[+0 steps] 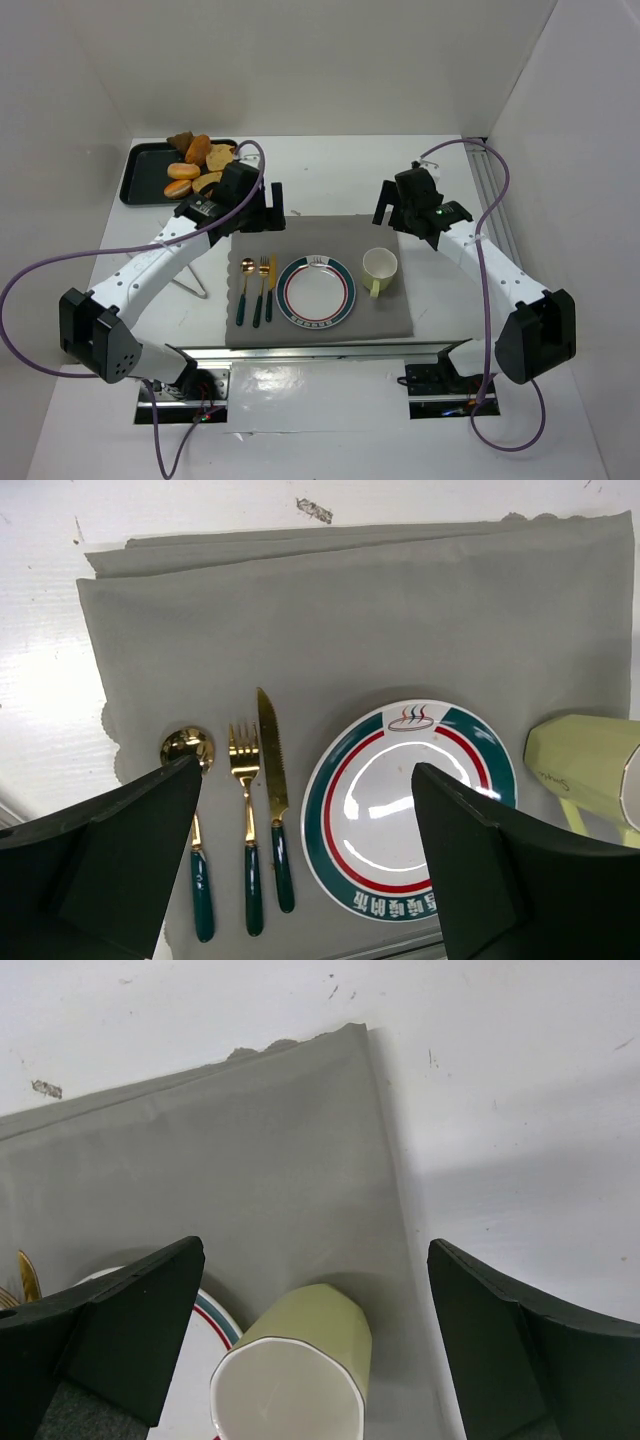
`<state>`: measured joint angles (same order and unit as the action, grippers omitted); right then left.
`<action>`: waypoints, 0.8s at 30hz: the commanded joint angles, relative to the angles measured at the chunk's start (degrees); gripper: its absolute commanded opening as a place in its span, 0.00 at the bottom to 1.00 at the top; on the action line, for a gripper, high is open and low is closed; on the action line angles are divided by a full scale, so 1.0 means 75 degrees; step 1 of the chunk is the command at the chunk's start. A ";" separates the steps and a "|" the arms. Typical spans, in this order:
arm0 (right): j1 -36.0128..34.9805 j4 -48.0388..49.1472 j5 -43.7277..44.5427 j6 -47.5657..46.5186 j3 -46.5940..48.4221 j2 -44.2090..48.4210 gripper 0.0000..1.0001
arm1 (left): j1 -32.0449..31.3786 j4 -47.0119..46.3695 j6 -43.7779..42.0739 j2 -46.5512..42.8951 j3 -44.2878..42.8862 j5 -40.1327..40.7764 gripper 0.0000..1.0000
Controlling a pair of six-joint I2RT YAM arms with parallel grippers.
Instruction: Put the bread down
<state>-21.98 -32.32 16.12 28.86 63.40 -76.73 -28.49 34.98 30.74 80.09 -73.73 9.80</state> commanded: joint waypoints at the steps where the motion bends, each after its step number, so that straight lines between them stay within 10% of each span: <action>1: -0.0046 -0.0098 0.0148 -0.0063 -0.0026 0.0199 1.00 | -0.0022 0.0023 0.0283 -0.0004 -0.0329 -0.0006 1.00; 13: -0.0046 0.0055 -0.0005 -0.0133 -0.0027 0.0129 1.00 | 0.0949 0.2409 0.1897 0.0711 -0.0528 0.1048 0.96; 24: -0.0046 0.0594 -0.0636 -0.0204 -0.0261 -0.0129 1.00 | 0.5376 0.2498 0.2102 -0.1621 0.2586 0.0020 0.98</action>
<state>-21.98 -30.72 13.13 28.01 62.19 -77.32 5.65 54.22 46.89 71.31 -56.64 13.43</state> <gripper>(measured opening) 0.999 0.975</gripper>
